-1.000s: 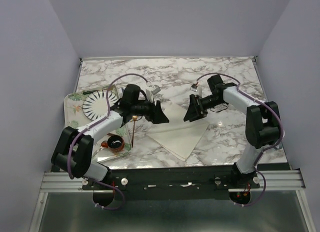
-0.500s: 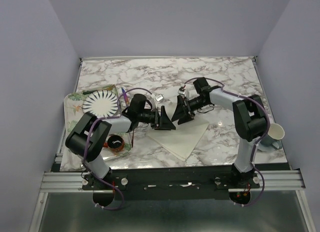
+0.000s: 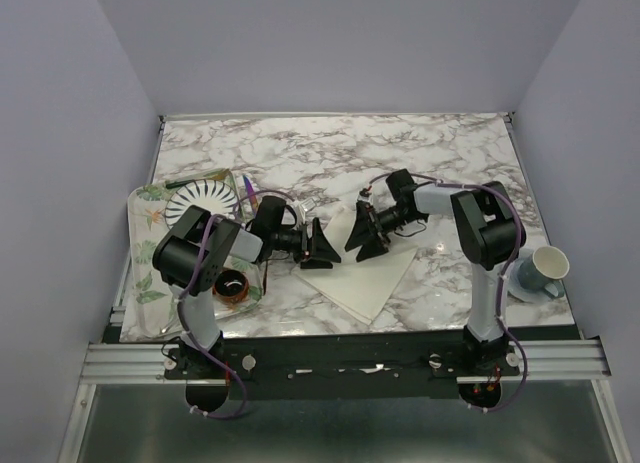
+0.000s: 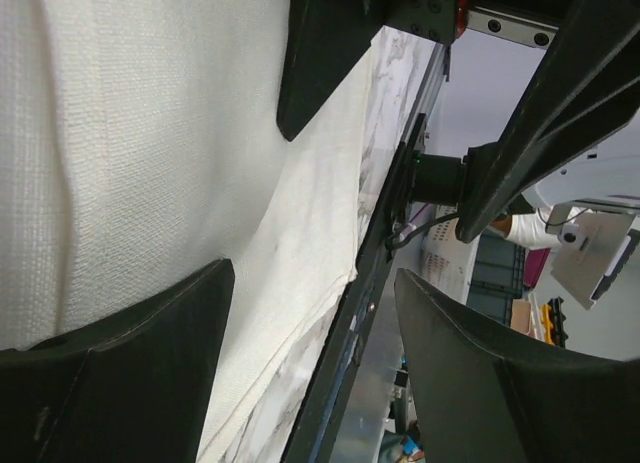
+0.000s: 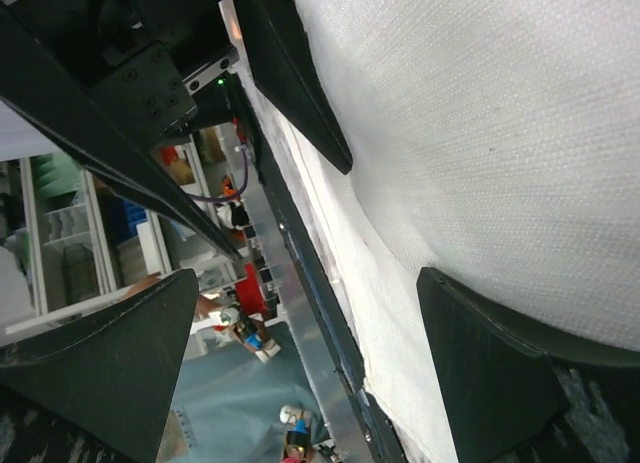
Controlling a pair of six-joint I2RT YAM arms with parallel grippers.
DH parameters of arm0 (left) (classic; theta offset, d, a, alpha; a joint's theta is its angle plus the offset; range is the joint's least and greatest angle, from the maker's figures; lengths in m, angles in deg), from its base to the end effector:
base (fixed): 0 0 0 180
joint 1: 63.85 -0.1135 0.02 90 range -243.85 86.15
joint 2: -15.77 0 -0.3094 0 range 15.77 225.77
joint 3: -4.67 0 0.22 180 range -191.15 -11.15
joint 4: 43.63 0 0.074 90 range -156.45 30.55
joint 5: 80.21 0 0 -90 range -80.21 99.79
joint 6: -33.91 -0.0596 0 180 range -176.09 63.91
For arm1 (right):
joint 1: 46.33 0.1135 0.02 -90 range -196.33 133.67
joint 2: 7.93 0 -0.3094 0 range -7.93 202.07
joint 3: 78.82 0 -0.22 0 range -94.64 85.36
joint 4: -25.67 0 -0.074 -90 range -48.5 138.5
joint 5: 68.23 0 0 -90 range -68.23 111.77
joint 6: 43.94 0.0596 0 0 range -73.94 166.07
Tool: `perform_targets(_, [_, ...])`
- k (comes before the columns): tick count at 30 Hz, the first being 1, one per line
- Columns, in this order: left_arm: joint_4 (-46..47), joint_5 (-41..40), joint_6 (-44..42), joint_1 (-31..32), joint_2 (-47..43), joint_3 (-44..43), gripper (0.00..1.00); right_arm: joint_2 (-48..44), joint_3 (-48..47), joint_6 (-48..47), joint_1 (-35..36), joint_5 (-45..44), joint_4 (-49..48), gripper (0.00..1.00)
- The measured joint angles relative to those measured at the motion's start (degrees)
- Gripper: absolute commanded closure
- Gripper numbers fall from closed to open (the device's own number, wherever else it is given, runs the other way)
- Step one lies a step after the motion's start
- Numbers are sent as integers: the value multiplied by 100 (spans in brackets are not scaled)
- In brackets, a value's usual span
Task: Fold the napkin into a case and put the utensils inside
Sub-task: Smooth out the upper triangle-folded napkin at the center of the board.
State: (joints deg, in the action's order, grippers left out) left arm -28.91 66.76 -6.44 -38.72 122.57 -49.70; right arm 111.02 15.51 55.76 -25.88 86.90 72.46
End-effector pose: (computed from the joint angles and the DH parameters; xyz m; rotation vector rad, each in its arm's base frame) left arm 0.2756 -0.1845 0.1702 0.1153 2.4873 -1.7545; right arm 0.3285 0.1802 0.1659 0.3764 -2.5035 -1.6159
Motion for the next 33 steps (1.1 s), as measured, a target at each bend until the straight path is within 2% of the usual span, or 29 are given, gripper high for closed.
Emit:
perform_targets(10, [61, 247, -201, -63, 184, -79, 23, 79, 177, -518, -621, 455, 221, 0])
perform_targets(20, [-210, 326, -525, -81, 208, -181, 25, 131, 210, -1576, -1956, 509, 1325, 1])
perform_targets(28, [-417, 378, -789, -90, 168, -258, 26, 136, 142, -1792, -2009, 393, 1613, 2])
perform_targets(33, [-1165, 302, -1266, 13, -409, -463, 26, -87, 92, -1895, -1941, 142, 1810, 2])
